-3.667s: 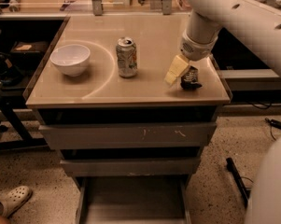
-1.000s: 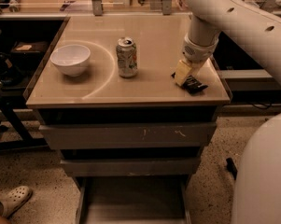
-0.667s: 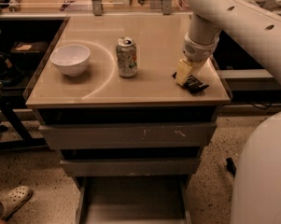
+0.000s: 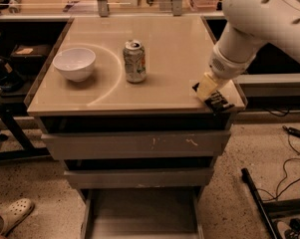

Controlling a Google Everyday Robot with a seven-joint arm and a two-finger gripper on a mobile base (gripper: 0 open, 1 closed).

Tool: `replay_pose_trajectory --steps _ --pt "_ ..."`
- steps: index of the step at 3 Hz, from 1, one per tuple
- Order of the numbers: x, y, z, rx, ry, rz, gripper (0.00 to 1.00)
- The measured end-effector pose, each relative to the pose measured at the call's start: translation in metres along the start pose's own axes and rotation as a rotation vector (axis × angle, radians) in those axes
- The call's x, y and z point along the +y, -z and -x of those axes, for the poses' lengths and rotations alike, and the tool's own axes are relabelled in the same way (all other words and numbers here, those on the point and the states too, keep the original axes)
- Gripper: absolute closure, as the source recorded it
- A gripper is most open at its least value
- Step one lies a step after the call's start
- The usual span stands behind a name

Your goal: Place rxbar chocolate into bottom drawer

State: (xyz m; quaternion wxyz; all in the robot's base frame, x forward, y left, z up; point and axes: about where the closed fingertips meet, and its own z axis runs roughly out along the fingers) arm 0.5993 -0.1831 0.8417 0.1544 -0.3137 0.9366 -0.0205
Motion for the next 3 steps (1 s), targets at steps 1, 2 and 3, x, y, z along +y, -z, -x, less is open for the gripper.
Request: replay_pose_trajectory --steps 1,2,3 --pt "0.012 -0.014 -0.025 0.047 0.012 0.008 1.0" --pt "0.013 -0.015 -0.025 0.049 0.013 0.009 1.0" --pt "0.022 0.004 -0.03 0.031 0.01 -0.019 1.0"
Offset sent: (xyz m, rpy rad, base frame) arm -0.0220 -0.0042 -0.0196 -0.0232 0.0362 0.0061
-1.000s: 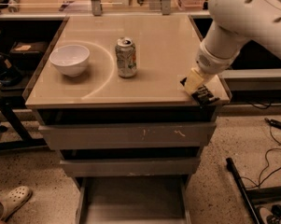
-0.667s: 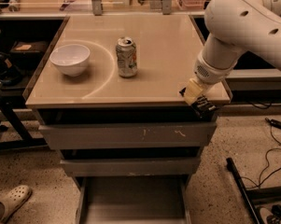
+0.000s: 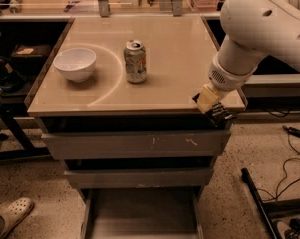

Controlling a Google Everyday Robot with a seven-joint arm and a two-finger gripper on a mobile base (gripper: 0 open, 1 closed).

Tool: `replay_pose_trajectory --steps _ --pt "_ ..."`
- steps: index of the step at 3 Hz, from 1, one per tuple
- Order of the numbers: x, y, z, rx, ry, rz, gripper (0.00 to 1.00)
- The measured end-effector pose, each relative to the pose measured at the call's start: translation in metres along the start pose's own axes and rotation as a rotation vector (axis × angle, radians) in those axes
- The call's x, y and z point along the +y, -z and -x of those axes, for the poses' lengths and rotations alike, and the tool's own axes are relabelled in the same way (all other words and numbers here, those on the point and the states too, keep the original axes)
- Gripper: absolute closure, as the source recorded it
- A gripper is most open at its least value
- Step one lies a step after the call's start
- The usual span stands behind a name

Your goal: Place rxbar chocolate into bottom drawer

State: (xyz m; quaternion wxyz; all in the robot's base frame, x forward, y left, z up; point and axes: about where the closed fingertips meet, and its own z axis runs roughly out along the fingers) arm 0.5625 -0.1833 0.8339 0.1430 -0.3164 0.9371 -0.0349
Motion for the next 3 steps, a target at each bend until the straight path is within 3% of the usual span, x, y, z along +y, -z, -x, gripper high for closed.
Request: replay_pose_trajectory --steps 2,3 --pt "0.063 0.005 -0.056 0.041 -0.072 0.072 1.0" --pt "0.069 -0.002 -0.065 0.064 -0.068 0.083 1.0"
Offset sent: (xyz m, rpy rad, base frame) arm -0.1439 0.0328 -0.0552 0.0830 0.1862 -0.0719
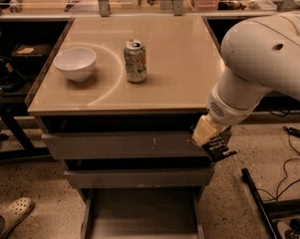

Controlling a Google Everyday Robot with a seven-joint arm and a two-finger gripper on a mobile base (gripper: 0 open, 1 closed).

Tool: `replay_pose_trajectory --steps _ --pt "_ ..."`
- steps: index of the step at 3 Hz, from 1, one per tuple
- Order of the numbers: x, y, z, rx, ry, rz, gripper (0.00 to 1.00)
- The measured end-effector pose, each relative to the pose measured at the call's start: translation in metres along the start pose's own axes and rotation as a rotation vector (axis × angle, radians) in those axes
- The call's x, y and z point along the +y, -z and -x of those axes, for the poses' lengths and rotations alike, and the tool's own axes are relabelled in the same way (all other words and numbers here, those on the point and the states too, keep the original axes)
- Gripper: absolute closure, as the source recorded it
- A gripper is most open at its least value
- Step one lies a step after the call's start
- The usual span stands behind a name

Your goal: Place rxbar chocolate into bottom drawer

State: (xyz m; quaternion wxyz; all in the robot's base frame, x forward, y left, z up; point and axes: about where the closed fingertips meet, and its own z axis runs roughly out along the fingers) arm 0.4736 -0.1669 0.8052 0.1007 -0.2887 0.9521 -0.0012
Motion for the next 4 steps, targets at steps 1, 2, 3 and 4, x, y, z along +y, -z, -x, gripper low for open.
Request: replay_pose_trajectory --steps 1,2,3,4 --pt "0.003 -0.004 -0.005 0.017 -0.017 0.004 1.0" --pt "0.044 -0.024 -0.018 0.018 -0.057 0.072 1.0" --pt "0.096 -0.067 -0.029 0.044 -0.058 0.17 1.0" --pt "0.138 -0.106 -0.037 0.085 -0.046 0.26 1.0"
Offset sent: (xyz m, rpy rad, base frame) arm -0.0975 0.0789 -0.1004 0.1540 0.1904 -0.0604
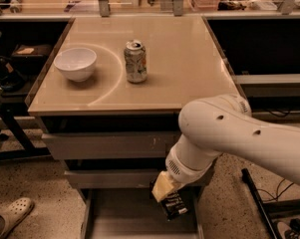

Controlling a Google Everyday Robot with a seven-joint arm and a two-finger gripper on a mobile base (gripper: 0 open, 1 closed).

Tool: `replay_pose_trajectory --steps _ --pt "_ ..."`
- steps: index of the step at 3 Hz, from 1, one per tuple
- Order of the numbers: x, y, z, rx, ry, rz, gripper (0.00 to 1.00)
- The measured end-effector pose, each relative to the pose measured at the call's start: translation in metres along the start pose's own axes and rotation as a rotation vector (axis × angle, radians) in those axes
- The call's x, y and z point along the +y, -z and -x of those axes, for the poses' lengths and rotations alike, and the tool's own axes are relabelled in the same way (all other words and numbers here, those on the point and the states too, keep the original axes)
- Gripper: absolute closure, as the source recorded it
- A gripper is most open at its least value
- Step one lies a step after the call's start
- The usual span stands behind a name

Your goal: Place rxbar chocolate into bottom drawer

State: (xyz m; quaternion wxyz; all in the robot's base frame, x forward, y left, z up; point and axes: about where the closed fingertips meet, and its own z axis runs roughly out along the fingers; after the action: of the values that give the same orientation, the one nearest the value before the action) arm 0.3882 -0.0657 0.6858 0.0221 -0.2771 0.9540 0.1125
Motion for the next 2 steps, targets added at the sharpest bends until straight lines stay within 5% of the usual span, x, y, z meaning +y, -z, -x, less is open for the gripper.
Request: replay_pose_trajectory --steps 2 --pt "0.007 -0.015 -0.001 0.001 0.009 0.025 1.0"
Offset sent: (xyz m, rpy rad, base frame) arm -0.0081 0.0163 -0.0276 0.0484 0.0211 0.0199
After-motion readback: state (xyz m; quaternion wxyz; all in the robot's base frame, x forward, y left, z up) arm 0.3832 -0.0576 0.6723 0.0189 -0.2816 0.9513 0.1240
